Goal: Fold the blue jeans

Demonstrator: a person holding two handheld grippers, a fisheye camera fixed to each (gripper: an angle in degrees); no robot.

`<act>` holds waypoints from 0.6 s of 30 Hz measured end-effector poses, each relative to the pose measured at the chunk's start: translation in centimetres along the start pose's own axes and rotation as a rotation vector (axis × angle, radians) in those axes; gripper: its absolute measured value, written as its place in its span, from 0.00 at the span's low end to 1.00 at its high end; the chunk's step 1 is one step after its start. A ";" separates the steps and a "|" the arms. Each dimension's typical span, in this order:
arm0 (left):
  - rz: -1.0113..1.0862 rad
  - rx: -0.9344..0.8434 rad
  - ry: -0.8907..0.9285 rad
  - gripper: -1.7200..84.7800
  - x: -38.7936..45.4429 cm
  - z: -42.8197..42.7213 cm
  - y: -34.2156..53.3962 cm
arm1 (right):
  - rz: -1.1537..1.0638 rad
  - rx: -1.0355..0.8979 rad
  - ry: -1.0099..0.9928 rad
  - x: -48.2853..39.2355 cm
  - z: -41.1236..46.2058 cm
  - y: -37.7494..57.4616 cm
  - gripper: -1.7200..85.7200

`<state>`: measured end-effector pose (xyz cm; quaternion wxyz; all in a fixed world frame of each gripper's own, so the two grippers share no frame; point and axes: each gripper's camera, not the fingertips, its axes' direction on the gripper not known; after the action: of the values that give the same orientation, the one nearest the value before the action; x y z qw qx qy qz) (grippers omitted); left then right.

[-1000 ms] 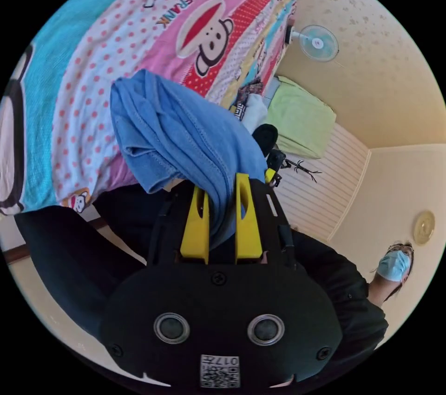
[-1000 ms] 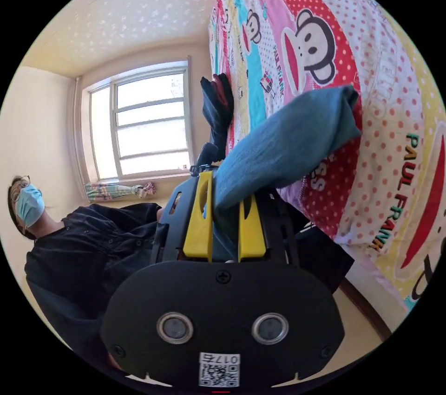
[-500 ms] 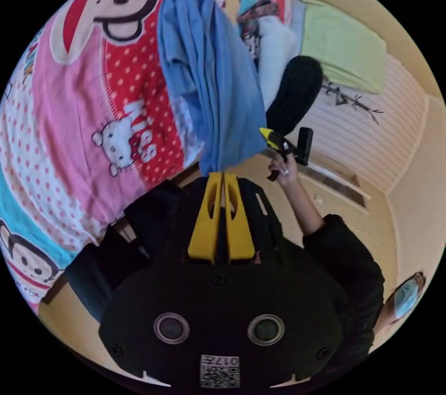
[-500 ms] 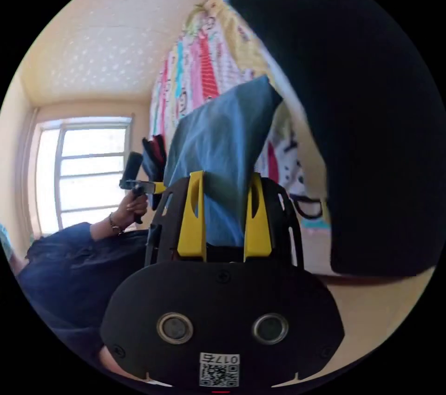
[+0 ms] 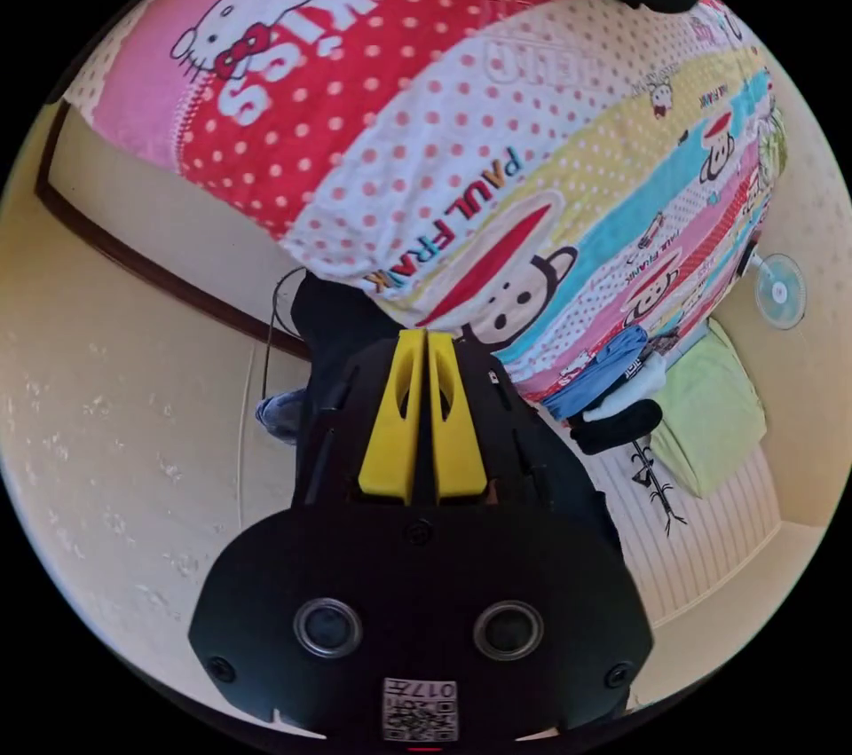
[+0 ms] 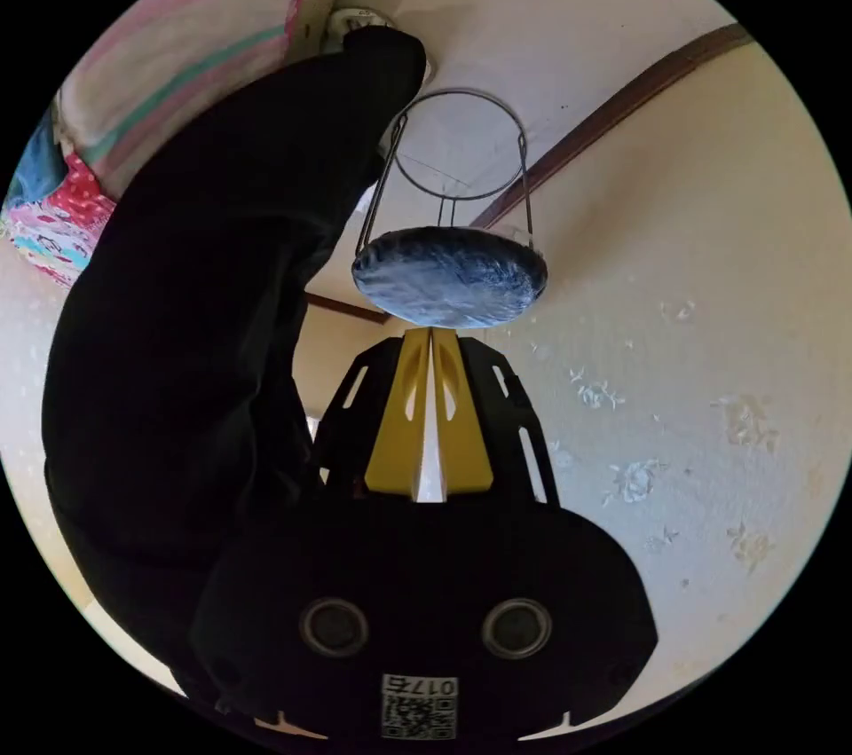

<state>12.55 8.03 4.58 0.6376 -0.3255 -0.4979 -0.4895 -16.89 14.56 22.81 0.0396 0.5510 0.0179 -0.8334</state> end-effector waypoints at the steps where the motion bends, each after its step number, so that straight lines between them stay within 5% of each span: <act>1: -0.013 -0.012 -0.009 0.01 -1.1 0.0 0.3 | -0.018 0.022 0.033 -2.9 -2.1 -1.7 0.02; 5: 0.013 -0.101 0.073 0.01 -3.0 -0.8 -0.9 | -0.179 0.149 0.102 -15.1 -10.4 -6.2 0.02; 10: 0.188 0.069 0.181 0.01 -2.6 -7.2 -1.9 | -0.455 0.276 0.293 -36.7 -18.5 -8.8 0.02; 18: 0.238 0.192 0.220 0.12 -6.4 -11.7 -2.2 | -0.713 0.229 0.477 -56.6 -7.7 -8.9 0.02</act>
<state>14.02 -1.27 -5.08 0.7697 -0.2642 -0.4275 -0.3936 11.49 26.62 71.74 -0.3169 0.6881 0.1231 -0.6411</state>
